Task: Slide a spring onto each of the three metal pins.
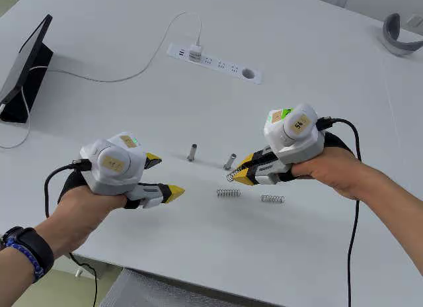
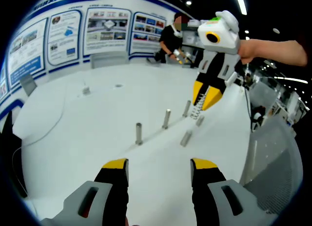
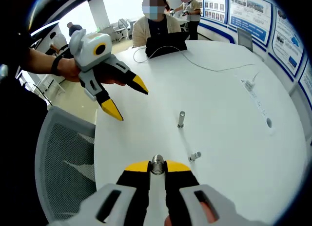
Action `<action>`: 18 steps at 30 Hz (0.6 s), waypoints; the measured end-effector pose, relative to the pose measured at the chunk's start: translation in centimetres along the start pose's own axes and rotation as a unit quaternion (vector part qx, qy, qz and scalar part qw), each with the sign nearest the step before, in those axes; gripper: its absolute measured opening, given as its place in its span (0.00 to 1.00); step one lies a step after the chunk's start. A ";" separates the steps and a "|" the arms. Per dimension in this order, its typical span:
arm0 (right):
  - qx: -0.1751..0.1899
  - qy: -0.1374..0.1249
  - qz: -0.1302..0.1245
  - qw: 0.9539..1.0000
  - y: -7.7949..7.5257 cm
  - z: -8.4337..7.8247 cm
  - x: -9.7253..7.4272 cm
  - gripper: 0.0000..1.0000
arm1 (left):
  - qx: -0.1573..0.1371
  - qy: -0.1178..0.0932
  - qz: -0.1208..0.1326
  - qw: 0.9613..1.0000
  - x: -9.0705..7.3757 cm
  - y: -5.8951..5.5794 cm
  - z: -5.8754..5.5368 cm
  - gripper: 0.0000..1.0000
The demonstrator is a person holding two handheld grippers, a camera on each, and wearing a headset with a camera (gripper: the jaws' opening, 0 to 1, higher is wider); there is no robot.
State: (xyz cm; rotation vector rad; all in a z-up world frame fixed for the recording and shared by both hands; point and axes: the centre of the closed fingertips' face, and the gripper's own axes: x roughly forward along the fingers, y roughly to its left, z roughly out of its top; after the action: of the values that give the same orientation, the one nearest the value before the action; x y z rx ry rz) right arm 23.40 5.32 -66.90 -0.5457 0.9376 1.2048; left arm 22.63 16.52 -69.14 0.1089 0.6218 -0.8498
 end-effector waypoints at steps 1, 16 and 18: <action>-0.001 0.001 0.000 1.000 -0.1 0.0 0.1 0.12 | -0.002 0.000 0.002 1.000 0.0 0.2 0.0 0.53; -0.016 0.005 -0.005 1.000 -2.9 2.0 1.9 0.12 | -0.021 -0.004 0.019 1.000 -0.9 1.2 0.0 0.61; -0.020 0.006 -0.004 1.000 -3.1 2.2 2.1 0.12 | -0.020 -0.003 0.021 1.000 -1.0 1.3 0.0 0.62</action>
State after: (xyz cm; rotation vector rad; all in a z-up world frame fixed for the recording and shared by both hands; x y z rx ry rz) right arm 27.14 7.27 -67.80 -0.5886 0.9229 1.2161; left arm 23.07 18.01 -68.79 0.0827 0.6293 -0.7961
